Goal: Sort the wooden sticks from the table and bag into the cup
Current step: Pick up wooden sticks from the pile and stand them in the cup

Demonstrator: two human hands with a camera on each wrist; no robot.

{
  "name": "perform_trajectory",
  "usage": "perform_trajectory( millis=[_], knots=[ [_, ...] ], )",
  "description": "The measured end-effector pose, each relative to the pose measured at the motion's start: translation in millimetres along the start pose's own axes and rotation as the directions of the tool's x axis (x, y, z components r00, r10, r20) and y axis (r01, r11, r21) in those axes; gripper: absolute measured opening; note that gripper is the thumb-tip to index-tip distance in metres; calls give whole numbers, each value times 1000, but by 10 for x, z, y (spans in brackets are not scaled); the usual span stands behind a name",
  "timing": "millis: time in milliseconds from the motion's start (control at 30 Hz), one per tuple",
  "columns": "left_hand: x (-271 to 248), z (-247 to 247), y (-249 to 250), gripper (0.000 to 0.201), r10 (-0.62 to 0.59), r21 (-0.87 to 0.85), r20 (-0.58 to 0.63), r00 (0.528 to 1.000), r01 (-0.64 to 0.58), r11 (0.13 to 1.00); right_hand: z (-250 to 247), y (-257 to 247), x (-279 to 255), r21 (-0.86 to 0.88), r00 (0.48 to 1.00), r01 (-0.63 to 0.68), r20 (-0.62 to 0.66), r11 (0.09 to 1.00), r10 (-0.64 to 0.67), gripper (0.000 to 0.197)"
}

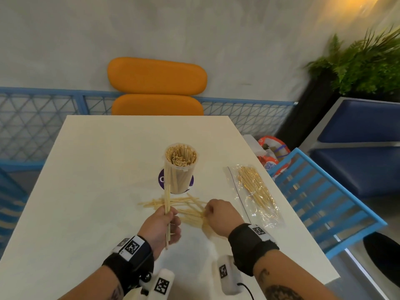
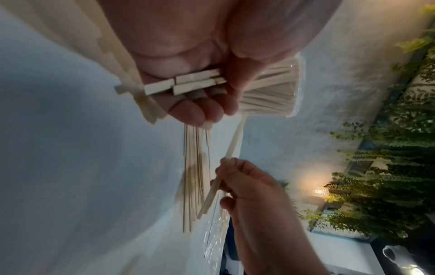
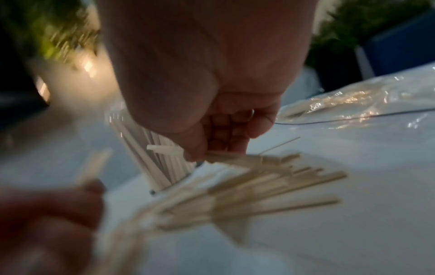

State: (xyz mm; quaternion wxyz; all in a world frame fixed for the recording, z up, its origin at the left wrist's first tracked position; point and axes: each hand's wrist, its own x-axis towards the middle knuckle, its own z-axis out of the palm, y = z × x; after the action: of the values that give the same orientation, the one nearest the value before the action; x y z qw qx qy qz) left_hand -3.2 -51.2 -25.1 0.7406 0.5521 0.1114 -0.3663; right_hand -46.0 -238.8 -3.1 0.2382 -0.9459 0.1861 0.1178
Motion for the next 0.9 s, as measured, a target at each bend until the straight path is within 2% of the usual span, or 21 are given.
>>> perform_trajectory(
  millis=[100, 167, 200, 300, 400, 500, 600, 700, 767, 900],
  knots=[
    [-40, 153, -27, 21, -6, 17, 70, 998, 5, 1000, -86, -115, -139, 296, 1000, 14, -28, 955, -6, 25],
    [-73, 262, -44, 23, 3, 41, 116, 993, -7, 999, -80, -188, -211, 447, 998, -1, -56, 894, 29, 14],
    [-93, 308, -49, 24, 1, 35, 132, 991, -6, 999, -63, -211, -239, 490, 997, -18, -56, 871, 52, 12],
    [-113, 376, -61, 26, -38, 45, 145, 989, 32, 999, 24, -213, -269, 502, 995, -31, -64, 865, 73, 23],
    [-86, 327, -81, 25, -68, 112, 84, 994, 58, 992, 44, -190, -318, 405, 998, 49, -64, 913, -25, 17],
    [-68, 234, -76, 24, -63, 69, -8, 998, 63, 996, 10, -117, -286, 288, 993, 51, -118, 956, -17, 17],
    [-65, 140, -79, 23, -87, -19, -57, 995, 86, 996, 8, -26, -149, -17, 993, -22, -114, 1000, 20, 31],
    [-91, 61, -68, 23, -91, -54, -75, 993, 87, 995, 38, 14, -54, -321, 999, -31, -38, 947, 20, 31],
    [-103, 16, -61, 23, -76, -70, -85, 993, 70, 995, 59, 27, -35, -385, 1000, -14, -28, 923, 4, 25],
    [-121, -67, -31, 22, -50, -85, -106, 993, 41, 996, 88, 34, -19, -412, 999, -6, -52, 911, -17, 26]
  ],
)
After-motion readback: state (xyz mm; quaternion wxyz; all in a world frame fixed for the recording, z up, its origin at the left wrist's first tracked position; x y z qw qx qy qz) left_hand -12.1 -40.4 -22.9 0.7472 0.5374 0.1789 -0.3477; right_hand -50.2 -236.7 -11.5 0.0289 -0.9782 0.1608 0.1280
